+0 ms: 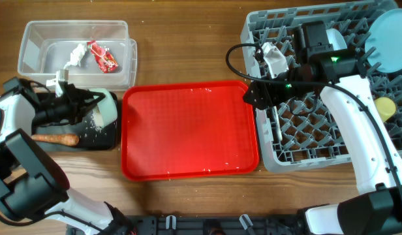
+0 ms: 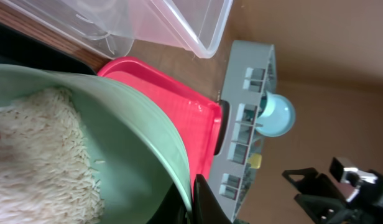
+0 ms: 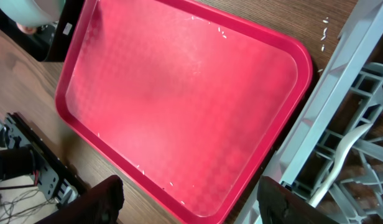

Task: Sort waste into correct bins and load items into the dishwasher rack
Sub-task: 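Tip the green bowl over the black tray to pour out the rice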

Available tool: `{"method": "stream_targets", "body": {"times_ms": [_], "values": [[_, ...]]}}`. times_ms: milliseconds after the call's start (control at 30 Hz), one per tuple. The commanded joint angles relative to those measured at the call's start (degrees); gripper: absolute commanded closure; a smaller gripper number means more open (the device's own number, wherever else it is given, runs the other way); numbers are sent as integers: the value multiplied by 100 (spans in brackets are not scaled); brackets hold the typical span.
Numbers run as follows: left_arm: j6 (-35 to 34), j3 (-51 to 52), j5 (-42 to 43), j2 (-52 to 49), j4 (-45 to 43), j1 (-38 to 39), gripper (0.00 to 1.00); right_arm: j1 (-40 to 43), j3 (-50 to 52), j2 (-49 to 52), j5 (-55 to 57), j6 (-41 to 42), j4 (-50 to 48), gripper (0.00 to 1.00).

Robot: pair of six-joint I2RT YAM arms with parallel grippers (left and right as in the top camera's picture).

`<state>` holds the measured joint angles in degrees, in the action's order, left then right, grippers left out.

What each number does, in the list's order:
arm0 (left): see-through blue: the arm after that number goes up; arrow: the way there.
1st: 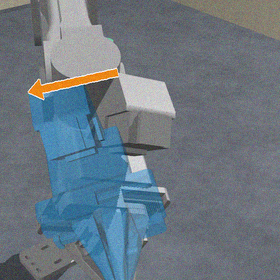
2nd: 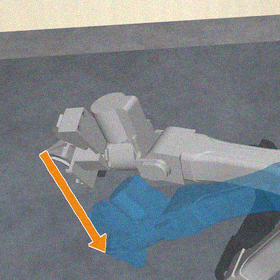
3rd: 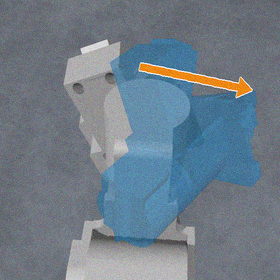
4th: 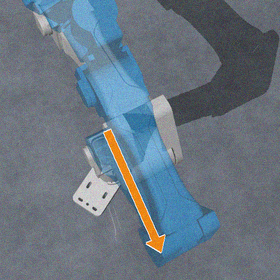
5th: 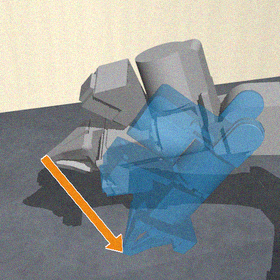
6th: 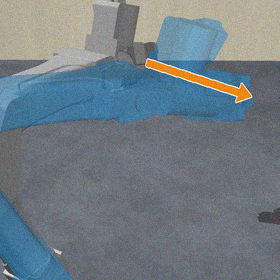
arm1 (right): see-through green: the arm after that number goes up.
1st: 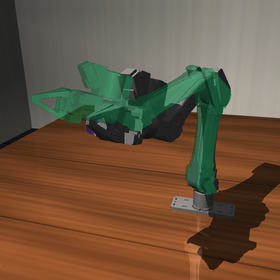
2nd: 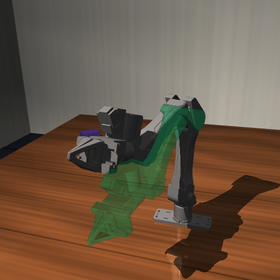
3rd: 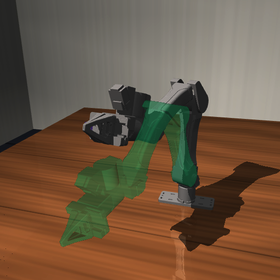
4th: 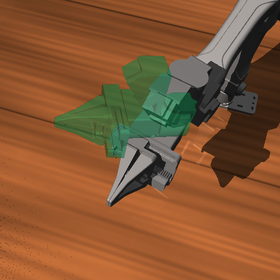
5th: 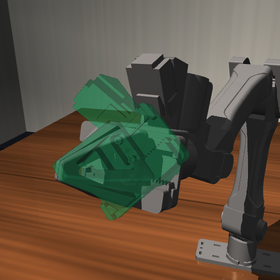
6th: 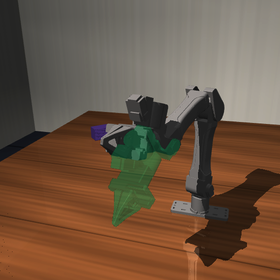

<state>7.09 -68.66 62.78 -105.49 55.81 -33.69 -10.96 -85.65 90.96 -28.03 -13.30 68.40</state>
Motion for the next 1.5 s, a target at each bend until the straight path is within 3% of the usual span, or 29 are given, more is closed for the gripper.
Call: {"method": "stream_targets", "body": {"times_ms": [0,333,433,500,600,667,733,800,867,967,1033,1067,1100,1133,1167,1233,1467], "values": [[326,35,640,-114,61,-269,96,-11,-11,-20,144,-20,42,29],[302,389,1091,-114,81,-953,96,-11,-11,-20,142,-4,92,28],[-7,396,1178,-114,37,-1032,96,-11,-11,-20,144,-7,138,29],[341,396,1491,-114,28,-1032,96,-11,-11,-20,144,-7,133,29],[-848,396,343,-129,-125,-1032,96,-11,-11,-20,144,-4,166,30],[317,396,1473,-129,190,-1034,96,-11,-11,-20,144,-4,199,31],[-197,396,1373,-136,-140,-1047,96,-11,-11,-20,144,-4,199,31],[-181,396,1412,-136,-133,-1047,96,-11,-11,-20,142,-4,210,31],[258,396,1676,-136,-74,-1047,96,-11,-11,-20,142,-2,223,31],[-105,396,1390,-153,-179,-1095,96,-11,-11,-20,142,-4,223,31],[1016,396,2162,-151,122,-1095,96,-11,-11,-20,142,-2,229,31],[944,396,2068,-168,-63,-1095,96,-11,-11,-20,142,-4,232,31],[83,396,1681,-192,-337,-1106,96,-11,-11,-20,142,-4,232,31],[170,396,1908,-192,-116,-1119,96,-11,-11,-20,142,-2,238,32],[695,396,2173,-184,61,-1121,96,-11,-11,-20,142,-4,249,31],[186,396,2098,-258,-184,-1123,96,-11,-11,-20,144,-7,299,32],[149,396,2004,-295,-87,-1167,96,-11,-11,-20,144,-9,299,32]]}}
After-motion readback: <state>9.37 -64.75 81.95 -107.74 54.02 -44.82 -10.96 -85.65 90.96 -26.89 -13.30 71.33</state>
